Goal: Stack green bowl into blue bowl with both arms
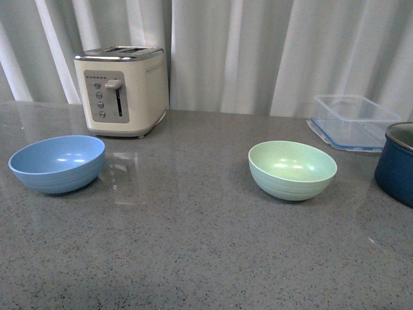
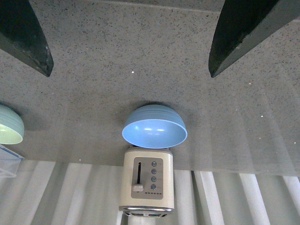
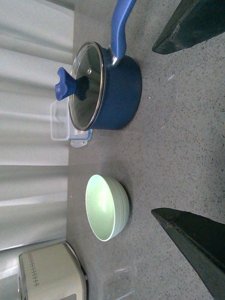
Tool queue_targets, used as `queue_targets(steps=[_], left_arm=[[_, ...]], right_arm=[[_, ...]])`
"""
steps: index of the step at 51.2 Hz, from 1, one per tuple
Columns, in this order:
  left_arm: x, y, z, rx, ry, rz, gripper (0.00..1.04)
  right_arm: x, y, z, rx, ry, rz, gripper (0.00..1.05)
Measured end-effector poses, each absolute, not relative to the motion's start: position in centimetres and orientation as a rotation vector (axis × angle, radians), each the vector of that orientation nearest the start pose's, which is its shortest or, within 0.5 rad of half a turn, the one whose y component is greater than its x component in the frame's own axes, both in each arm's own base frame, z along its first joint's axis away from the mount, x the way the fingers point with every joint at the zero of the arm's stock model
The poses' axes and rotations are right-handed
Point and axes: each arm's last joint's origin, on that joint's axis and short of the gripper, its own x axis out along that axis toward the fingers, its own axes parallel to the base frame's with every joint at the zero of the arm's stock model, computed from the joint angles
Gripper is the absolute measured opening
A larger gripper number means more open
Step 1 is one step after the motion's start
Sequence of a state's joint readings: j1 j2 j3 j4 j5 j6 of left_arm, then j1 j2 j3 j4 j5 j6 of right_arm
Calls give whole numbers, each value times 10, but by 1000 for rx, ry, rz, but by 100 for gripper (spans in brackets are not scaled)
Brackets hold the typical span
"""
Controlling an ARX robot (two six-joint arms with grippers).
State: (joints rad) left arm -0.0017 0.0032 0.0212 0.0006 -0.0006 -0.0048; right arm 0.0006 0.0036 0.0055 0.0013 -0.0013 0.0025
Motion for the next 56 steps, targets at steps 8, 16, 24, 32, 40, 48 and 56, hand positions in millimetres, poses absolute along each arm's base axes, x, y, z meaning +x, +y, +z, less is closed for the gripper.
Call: queue_targets(steps=[8,16,24,32,40,48,56], left_arm=[[97,0,171,-5,-18,-1,98],[97,0,171,-5,-18,-1,98],[97,0,171,-5,-18,-1,98],[99,0,178,77,-72,175,98],[108,2,196,126,-62,256,98],[125,8,226,147,-26,306,98],[157,16,265,93,26,299,98]], right_arm=[[98,0,165,2,-3,2,95],[98,0,165,2,-3,2,95],[98,0,165,2,-3,2,95],[98,0,165,2,-3,2,95],[98,0,165,2,-3,3,95],[98,0,165,2,-3,2,95],[98,0,165,2,-3,2,95]])
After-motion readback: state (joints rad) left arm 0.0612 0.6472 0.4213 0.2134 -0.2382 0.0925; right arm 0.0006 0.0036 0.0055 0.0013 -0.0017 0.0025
